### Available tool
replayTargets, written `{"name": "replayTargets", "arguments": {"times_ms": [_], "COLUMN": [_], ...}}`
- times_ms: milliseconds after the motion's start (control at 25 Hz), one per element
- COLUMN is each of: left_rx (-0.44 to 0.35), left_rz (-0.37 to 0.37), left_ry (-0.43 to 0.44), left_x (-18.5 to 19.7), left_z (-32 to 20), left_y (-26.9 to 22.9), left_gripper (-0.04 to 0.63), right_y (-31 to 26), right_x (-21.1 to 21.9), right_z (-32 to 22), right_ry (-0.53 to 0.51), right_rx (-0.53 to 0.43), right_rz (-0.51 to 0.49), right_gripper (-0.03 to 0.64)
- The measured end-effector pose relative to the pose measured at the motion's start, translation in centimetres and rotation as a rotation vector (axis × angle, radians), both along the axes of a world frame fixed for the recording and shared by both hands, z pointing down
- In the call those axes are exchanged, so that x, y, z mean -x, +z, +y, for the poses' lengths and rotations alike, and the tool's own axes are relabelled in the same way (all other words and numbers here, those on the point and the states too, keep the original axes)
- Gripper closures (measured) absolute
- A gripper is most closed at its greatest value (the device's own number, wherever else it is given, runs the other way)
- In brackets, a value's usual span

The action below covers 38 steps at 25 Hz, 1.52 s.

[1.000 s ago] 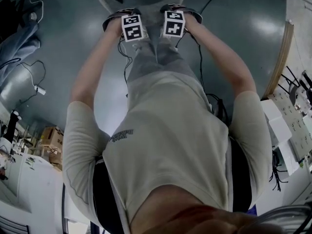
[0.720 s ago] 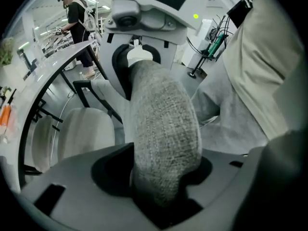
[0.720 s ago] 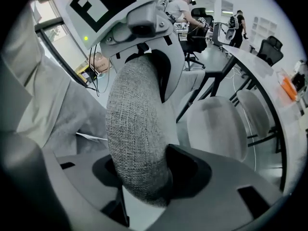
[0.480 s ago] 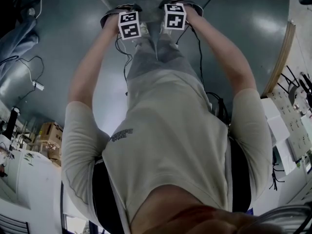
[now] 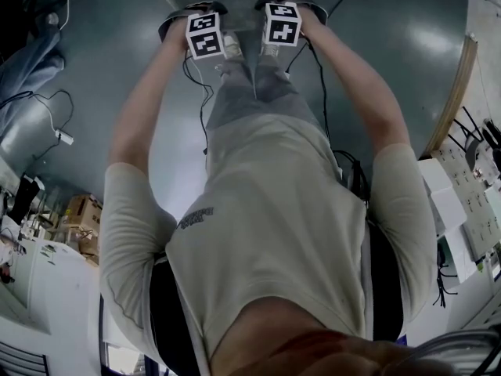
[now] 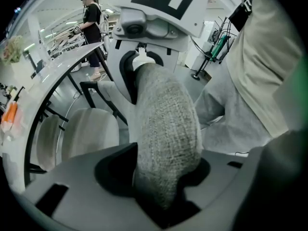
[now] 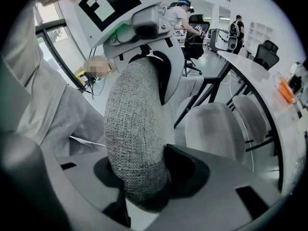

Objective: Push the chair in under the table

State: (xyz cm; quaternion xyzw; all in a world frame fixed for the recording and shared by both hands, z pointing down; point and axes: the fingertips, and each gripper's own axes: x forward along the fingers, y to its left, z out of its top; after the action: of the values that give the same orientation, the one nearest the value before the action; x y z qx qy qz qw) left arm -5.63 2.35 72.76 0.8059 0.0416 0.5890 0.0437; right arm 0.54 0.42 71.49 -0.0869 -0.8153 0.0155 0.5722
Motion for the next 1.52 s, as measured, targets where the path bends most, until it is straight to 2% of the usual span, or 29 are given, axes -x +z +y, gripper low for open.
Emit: {"name": "replayTargets", "arguments": {"times_ms": [360, 640, 840, 1000, 1320, 1520], "left_rx": [0.029, 0.009, 0.027, 0.058, 0.069, 0.114], "left_rz": [0.012, 0.035, 0.041, 0.034, 0.048, 0.054], "left_ry": [0.021, 0.051, 0.055, 0.072, 0.039, 0.020], "left_x": [0.6, 0.2, -0.8, -1.0, -1.5, -1.4], "left_z": [-4.0, -8.2, -10.8, -11.3, -11.5, -11.4], "left_y": [-0.1, 0.0, -0.1, -0.2, -0.3, -0.7], "left_gripper": [0.394, 0.416, 0.416, 0.411, 0.403, 0.360], "right_y": [0.2, 0.3, 0.2, 0.1, 0.1, -0.3], "right_x": [0.7, 0.5, -0.4, -0.5, -0.7, -0.4], "right_z": [-3.9, -8.0, -11.0, -11.6, -11.8, -11.9], "right_ry": [0.010, 0.016, 0.007, -0.011, -0.011, 0.004], "right_rx": [0.022, 0.011, 0.009, 0.037, 0.071, 0.060], "right_rz": [0.017, 0.015, 0.001, -0.017, -0.068, -0.087], "right_gripper": [0.413, 0.425, 0.422, 0.410, 0.376, 0.376]}}
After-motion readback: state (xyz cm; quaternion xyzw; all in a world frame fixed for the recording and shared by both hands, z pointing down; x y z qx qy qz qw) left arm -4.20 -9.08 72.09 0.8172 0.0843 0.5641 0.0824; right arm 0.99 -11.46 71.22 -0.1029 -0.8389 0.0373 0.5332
